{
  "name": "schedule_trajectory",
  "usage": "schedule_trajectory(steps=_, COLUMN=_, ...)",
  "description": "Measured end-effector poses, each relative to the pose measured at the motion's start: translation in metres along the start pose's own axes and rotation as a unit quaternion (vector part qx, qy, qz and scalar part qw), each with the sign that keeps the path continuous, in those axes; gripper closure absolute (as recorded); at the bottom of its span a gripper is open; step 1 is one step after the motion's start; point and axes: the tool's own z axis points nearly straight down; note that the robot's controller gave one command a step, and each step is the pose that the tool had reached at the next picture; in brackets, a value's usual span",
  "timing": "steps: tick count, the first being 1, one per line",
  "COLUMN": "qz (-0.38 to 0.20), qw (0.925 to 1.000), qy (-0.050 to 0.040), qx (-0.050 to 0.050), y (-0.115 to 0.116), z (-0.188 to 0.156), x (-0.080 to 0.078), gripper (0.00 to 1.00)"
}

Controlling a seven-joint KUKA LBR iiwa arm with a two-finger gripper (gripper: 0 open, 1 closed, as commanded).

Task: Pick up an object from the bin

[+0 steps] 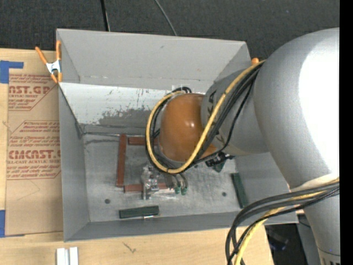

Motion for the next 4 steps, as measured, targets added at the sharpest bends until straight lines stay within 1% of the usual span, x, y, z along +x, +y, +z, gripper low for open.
schedule_trajectory(steps=1, qz=0.0, qw=1.0, qy=-0.0004, qx=0.0, y=0.0, z=0.0, x=0.0, gripper=1.0)
schedule_trajectory(steps=2, qz=-0.019, qw=0.9998, qy=-0.005, qx=0.001, y=-0.011, z=-0.13, x=-0.028, gripper=1.0)
schedule_trajectory(steps=3, qz=-0.019, qw=0.9998, qy=-0.0049, qx=0.001, y=-0.011, z=-0.13, x=-0.028, gripper=1.0)
schedule_trajectory(steps=4, qz=-0.031, qw=0.9995, qy=-0.0054, qx=0.001, y=-0.03, z=-0.102, x=-0.043, gripper=1.0)
